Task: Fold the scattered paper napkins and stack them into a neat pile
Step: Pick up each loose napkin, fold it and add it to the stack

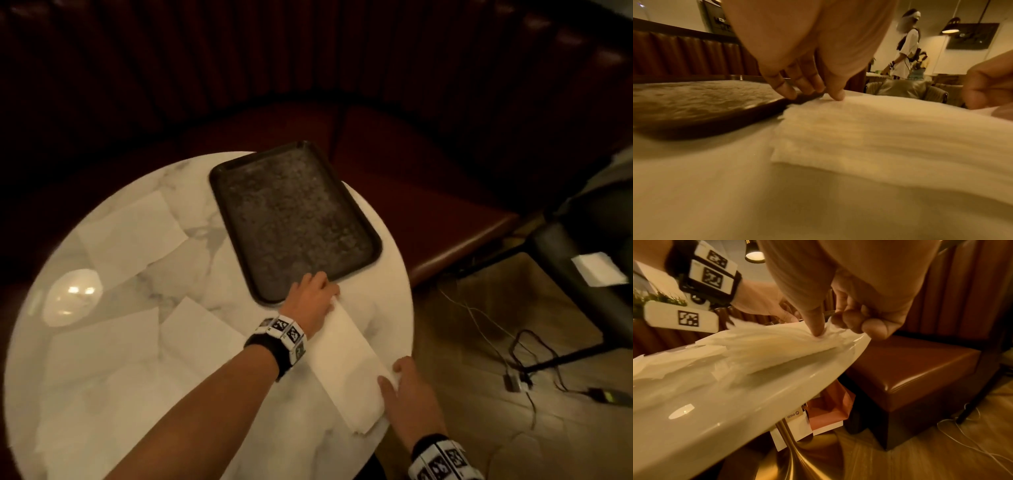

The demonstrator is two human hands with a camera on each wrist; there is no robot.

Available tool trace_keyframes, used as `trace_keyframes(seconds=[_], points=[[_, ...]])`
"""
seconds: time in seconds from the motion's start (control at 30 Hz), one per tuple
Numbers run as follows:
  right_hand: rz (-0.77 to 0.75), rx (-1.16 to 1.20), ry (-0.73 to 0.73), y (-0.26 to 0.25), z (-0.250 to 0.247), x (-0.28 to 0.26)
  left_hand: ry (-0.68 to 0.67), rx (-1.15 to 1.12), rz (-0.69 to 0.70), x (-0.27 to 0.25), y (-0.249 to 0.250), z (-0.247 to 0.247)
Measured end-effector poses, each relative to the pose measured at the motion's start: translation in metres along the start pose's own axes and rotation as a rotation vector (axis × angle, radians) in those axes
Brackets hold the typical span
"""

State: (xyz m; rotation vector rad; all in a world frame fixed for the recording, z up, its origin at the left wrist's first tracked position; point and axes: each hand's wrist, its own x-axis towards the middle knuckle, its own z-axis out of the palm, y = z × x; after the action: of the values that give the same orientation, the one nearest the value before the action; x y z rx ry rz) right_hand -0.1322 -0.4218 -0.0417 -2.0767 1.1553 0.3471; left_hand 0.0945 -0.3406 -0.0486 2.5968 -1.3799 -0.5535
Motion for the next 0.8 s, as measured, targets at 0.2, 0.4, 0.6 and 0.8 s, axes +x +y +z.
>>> trace_keyframes(seconds=[0.2, 0.4, 0.6, 0.8], points=[[-0.178, -0.192, 0.313, -0.008, -0.004, 0.000, 0.315, -0.215, -0.327, -0.115, -0.056, -0.013], [-0.545, -0.012, -0.016, -0.108, 0.033, -0.028, 0.346, -0.221, -0.860, -0.274, -0.128, 0.018], [-0.729, -0.178, -0.351, -0.220, 0.134, -0.027, 0.154, -0.311, -0.959, -0.340, -0.129, 0.044], [-0.707, -0.386, -0.341, -0.292, 0.212, -0.013, 0.145, -0.343, -0.978, -0.340, -0.124, 0.059]])
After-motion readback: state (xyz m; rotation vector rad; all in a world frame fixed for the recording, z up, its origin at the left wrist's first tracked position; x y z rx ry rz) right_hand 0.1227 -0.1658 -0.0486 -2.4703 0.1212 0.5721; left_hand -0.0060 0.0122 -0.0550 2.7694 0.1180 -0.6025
